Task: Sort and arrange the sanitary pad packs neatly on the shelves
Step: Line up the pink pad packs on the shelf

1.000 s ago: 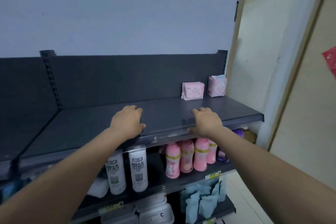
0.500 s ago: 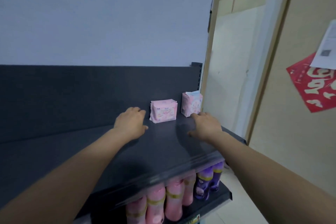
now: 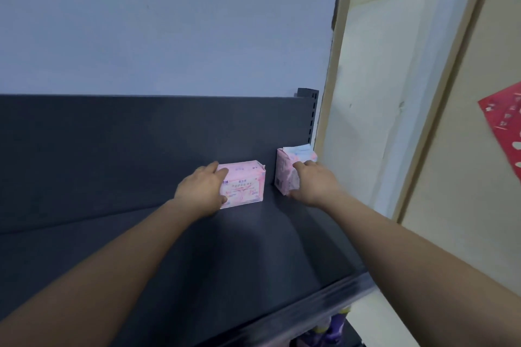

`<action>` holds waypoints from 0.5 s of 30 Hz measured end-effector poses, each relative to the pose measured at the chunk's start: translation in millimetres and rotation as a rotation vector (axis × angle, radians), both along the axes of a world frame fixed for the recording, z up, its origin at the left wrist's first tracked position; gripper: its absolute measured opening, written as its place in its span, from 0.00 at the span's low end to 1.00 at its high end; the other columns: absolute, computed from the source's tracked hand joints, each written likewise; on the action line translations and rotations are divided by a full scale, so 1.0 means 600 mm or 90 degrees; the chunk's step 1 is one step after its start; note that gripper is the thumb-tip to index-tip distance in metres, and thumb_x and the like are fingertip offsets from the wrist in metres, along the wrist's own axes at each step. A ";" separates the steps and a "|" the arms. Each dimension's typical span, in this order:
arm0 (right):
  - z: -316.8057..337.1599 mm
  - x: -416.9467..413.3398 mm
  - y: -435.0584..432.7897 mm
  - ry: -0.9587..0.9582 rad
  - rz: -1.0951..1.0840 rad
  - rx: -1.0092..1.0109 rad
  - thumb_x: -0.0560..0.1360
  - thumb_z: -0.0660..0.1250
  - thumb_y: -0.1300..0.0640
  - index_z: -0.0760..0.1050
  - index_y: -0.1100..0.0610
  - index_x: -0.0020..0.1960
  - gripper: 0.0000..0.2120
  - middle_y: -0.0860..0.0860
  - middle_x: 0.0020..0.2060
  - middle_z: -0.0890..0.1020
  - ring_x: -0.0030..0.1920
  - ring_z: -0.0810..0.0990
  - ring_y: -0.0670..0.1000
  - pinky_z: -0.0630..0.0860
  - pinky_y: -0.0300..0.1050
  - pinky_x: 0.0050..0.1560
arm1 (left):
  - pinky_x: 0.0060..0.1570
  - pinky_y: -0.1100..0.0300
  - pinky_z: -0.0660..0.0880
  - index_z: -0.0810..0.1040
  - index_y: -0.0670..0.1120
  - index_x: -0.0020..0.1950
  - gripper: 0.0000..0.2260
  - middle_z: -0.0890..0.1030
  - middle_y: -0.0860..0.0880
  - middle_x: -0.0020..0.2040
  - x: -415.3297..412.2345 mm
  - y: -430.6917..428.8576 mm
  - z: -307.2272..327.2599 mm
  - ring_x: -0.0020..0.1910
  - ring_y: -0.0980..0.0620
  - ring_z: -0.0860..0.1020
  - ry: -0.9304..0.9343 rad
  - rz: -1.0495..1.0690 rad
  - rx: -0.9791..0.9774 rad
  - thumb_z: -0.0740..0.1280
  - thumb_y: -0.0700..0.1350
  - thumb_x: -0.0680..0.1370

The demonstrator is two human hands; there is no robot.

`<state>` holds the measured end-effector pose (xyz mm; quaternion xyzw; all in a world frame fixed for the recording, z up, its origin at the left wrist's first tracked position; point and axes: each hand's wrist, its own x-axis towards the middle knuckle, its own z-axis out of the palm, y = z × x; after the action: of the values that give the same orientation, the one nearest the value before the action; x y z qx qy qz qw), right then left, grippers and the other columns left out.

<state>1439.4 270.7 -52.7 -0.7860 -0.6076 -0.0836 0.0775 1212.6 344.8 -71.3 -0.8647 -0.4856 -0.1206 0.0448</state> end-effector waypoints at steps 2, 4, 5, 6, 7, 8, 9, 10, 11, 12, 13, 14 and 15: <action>0.005 0.023 0.026 0.006 0.016 0.005 0.74 0.67 0.46 0.65 0.55 0.69 0.27 0.55 0.65 0.71 0.65 0.69 0.57 0.70 0.49 0.59 | 0.58 0.52 0.72 0.67 0.48 0.67 0.21 0.62 0.50 0.74 0.015 0.017 -0.003 0.69 0.47 0.65 0.016 0.010 -0.012 0.67 0.51 0.76; 0.010 0.046 0.050 0.009 0.032 0.012 0.74 0.67 0.48 0.63 0.55 0.70 0.28 0.54 0.67 0.69 0.67 0.67 0.57 0.70 0.51 0.62 | 0.58 0.52 0.72 0.68 0.49 0.65 0.19 0.65 0.50 0.72 0.028 0.034 -0.001 0.67 0.47 0.68 0.025 0.029 -0.019 0.67 0.51 0.76; 0.013 0.057 0.061 0.008 0.037 0.015 0.75 0.66 0.50 0.60 0.56 0.72 0.29 0.54 0.69 0.67 0.68 0.66 0.57 0.70 0.52 0.63 | 0.54 0.52 0.73 0.70 0.49 0.60 0.15 0.69 0.49 0.68 0.034 0.040 0.001 0.63 0.47 0.71 0.026 0.040 -0.017 0.67 0.51 0.76; 0.015 0.067 0.071 0.005 0.044 0.016 0.76 0.65 0.51 0.57 0.56 0.74 0.30 0.54 0.71 0.64 0.70 0.64 0.57 0.70 0.53 0.64 | 0.51 0.53 0.74 0.71 0.48 0.54 0.11 0.72 0.49 0.63 0.039 0.046 0.003 0.59 0.47 0.73 0.025 0.049 -0.012 0.67 0.50 0.76; 0.015 0.077 0.081 0.001 0.052 0.009 0.77 0.64 0.53 0.53 0.56 0.76 0.32 0.54 0.74 0.61 0.71 0.62 0.58 0.68 0.54 0.66 | 0.50 0.53 0.74 0.70 0.48 0.49 0.08 0.74 0.49 0.59 0.043 0.049 0.005 0.55 0.47 0.75 0.029 0.054 -0.006 0.67 0.49 0.76; 0.015 0.086 0.091 -0.004 0.062 -0.006 0.78 0.63 0.54 0.49 0.57 0.77 0.34 0.55 0.75 0.58 0.73 0.60 0.58 0.67 0.55 0.68 | 0.49 0.53 0.75 0.70 0.48 0.47 0.07 0.75 0.48 0.56 0.047 0.052 0.007 0.52 0.47 0.75 0.029 0.060 0.000 0.67 0.48 0.76; 0.013 0.093 0.099 -0.008 0.070 -0.026 0.78 0.63 0.56 0.46 0.56 0.78 0.36 0.56 0.76 0.56 0.73 0.59 0.59 0.65 0.55 0.69 | 0.50 0.53 0.75 0.73 0.48 0.48 0.06 0.76 0.48 0.56 0.048 0.053 0.009 0.52 0.47 0.76 0.027 0.066 -0.003 0.68 0.47 0.76; 0.011 0.096 0.104 -0.017 0.072 -0.043 0.77 0.63 0.57 0.43 0.55 0.78 0.38 0.56 0.76 0.57 0.73 0.59 0.60 0.65 0.55 0.69 | 0.52 0.54 0.75 0.76 0.48 0.52 0.07 0.76 0.48 0.57 0.048 0.055 0.009 0.54 0.46 0.76 0.017 0.067 -0.005 0.68 0.47 0.76; 0.008 0.101 0.111 -0.036 0.076 -0.048 0.76 0.64 0.58 0.43 0.55 0.79 0.40 0.57 0.75 0.60 0.72 0.60 0.60 0.67 0.55 0.68 | 0.53 0.54 0.75 0.77 0.49 0.58 0.11 0.76 0.48 0.58 0.049 0.056 0.009 0.55 0.46 0.76 0.007 0.076 -0.012 0.69 0.47 0.76; 0.007 0.105 0.117 -0.064 0.080 -0.036 0.75 0.65 0.58 0.44 0.55 0.79 0.40 0.57 0.73 0.63 0.70 0.62 0.60 0.69 0.53 0.66 | 0.54 0.54 0.74 0.77 0.49 0.61 0.14 0.76 0.48 0.58 0.050 0.056 0.008 0.56 0.46 0.76 -0.009 0.086 -0.017 0.69 0.46 0.76; 0.008 0.105 0.121 -0.096 0.082 -0.014 0.75 0.66 0.58 0.48 0.56 0.78 0.39 0.57 0.70 0.65 0.68 0.64 0.60 0.71 0.51 0.62 | 0.54 0.53 0.75 0.77 0.50 0.62 0.15 0.77 0.49 0.58 0.051 0.055 0.006 0.56 0.45 0.76 -0.022 0.093 -0.017 0.70 0.46 0.76; 0.010 0.105 0.125 -0.122 0.090 0.009 0.75 0.67 0.58 0.55 0.55 0.76 0.34 0.56 0.67 0.67 0.66 0.65 0.59 0.71 0.49 0.56 | 0.53 0.53 0.75 0.78 0.50 0.62 0.15 0.77 0.49 0.56 0.052 0.053 0.004 0.55 0.45 0.76 -0.031 0.097 -0.011 0.70 0.45 0.75; 0.014 0.103 0.127 -0.138 0.107 0.030 0.75 0.67 0.57 0.62 0.55 0.72 0.27 0.55 0.64 0.69 0.64 0.68 0.58 0.70 0.48 0.50 | 0.52 0.53 0.75 0.78 0.50 0.60 0.13 0.77 0.49 0.54 0.054 0.049 0.002 0.53 0.44 0.77 -0.038 0.101 -0.003 0.70 0.45 0.75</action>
<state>1501.0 346.8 -44.4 -0.7169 -0.6737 -0.1757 0.0362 1244.9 374.3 -69.9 -0.8194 -0.5543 -0.1414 0.0376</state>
